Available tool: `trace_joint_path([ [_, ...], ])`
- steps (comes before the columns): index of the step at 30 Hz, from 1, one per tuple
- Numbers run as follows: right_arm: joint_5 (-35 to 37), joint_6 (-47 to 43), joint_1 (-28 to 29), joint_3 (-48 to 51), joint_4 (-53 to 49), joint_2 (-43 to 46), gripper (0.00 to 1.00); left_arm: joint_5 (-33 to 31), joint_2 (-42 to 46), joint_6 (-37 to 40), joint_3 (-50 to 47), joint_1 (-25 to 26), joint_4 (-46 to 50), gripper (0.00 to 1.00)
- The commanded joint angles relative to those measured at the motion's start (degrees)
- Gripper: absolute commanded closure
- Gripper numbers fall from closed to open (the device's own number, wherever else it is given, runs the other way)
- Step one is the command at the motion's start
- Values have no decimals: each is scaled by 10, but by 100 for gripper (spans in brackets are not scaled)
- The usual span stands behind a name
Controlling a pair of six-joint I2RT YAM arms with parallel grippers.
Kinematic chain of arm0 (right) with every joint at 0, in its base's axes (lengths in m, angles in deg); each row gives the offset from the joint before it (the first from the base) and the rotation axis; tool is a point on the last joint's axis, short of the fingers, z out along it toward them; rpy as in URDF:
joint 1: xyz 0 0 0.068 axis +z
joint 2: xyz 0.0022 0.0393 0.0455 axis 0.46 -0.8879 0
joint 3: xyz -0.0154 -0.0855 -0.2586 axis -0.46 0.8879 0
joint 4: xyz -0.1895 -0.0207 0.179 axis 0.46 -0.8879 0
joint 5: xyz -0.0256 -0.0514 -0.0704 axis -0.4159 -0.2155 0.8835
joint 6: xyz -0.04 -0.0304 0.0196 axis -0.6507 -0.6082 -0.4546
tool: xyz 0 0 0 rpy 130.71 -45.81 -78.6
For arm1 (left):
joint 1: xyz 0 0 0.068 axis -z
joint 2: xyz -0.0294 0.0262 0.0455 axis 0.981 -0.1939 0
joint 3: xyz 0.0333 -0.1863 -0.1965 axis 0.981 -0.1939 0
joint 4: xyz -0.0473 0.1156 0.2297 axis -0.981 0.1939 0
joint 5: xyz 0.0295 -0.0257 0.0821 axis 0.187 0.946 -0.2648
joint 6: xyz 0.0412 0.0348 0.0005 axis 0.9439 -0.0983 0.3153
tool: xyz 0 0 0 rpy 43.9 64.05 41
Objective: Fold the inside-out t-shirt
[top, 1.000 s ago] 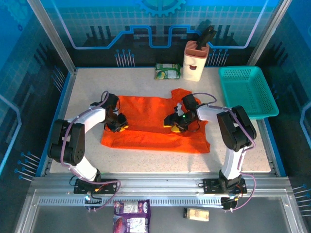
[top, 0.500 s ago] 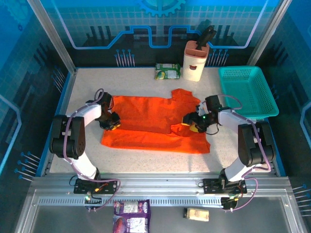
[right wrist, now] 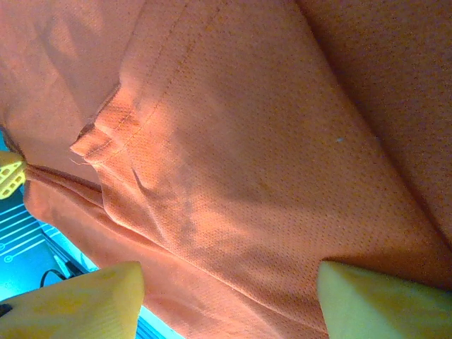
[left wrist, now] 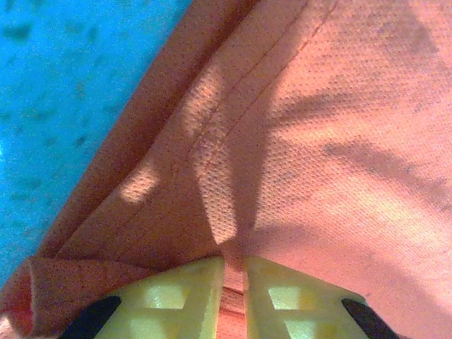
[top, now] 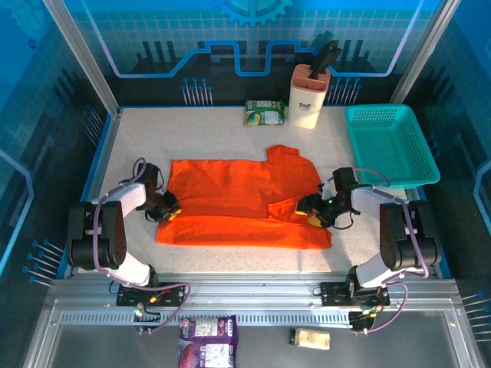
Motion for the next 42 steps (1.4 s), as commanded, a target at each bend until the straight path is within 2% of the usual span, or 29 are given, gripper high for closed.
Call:
trace_joint_path([
  [1,2,-10,0,17,-34,6,35,-3,22,-20,-34,-9,29,82],
  [6,-25,-12,3,-25,-44,32,36,8,44,-4,19,-8,34,80],
  [10,-28,-25,4,-83,-74,37,37,-9,20,38,98,-8,44,77],
  [16,-14,-44,4,-159,-117,23,37,-28,-89,114,236,-8,70,75],
  [24,-10,-52,4,-209,-156,20,37,-113,-226,229,397,-9,116,71],
  [29,-2,-60,4,-229,-180,21,37,-110,-294,255,474,-9,137,71],
  [33,2,-54,4,-229,-181,30,37,-132,-332,266,508,-9,156,70],
  [42,15,-50,4,-230,-191,47,37,-130,-379,269,541,-9,169,76],
])
